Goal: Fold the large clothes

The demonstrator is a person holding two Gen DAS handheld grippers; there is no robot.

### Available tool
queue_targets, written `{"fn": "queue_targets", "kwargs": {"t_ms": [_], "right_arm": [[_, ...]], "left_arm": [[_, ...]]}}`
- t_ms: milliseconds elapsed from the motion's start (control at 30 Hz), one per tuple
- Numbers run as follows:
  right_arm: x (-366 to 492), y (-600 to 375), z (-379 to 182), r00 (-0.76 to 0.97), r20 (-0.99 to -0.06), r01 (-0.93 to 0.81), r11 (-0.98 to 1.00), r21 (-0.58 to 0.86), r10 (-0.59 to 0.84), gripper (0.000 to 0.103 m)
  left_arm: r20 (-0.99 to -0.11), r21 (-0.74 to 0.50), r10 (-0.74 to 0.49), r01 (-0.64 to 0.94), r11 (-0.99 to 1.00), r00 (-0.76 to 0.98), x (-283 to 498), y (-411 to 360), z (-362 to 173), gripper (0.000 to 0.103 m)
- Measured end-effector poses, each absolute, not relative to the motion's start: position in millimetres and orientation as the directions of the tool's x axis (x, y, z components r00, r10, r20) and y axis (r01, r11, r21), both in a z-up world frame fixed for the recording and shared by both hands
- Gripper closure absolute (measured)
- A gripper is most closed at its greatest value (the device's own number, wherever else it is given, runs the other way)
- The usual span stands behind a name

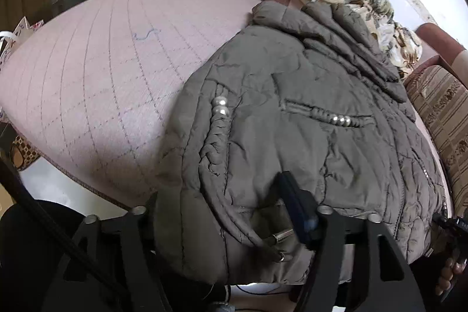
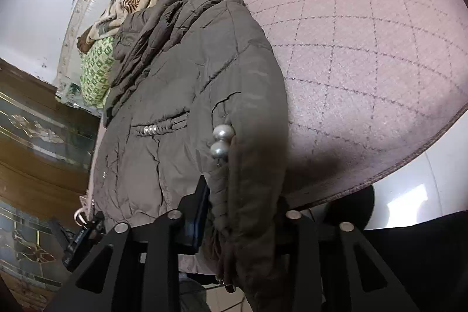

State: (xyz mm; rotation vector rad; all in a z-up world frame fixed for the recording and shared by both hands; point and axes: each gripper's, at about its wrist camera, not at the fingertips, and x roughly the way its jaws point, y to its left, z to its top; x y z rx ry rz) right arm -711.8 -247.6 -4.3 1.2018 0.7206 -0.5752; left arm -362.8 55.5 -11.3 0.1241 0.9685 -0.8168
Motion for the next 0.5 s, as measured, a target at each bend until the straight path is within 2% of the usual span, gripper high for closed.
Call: {"fn": "queue_targets", "kwargs": {"t_ms": [67,100,167,500], "right_arm": [[-711,-244,1,0.651,-0.759,0.732,0.283,0.620,-0.018,0.065],[-712,-243,4,0.658,-0.753,0.723,0.298,0.624,-0.019,0.074],[-709,-236,13,0.663,-0.748,0.709,0.344,0.616,-0.029,0.081],[-699,-233,5,0.619,-0.783,0.735,0.393,0.553,-0.056,0.081]], "left_arm": [[-0.771,-0.267,-0.567,0.662,0.700,0.289,-360,57,-12,0.033],[-0.768,-0.269,-0.572,0.665,0.697,0.289,-361,58,-12,0.033],[-0.756,-0.258,-0.582,0.680,0.686,0.300,-365,58,-9,0.040],[-0.775,-0.169,-0.529,0.693,0.700,0.346,-372,46,-14,0.040]]}}
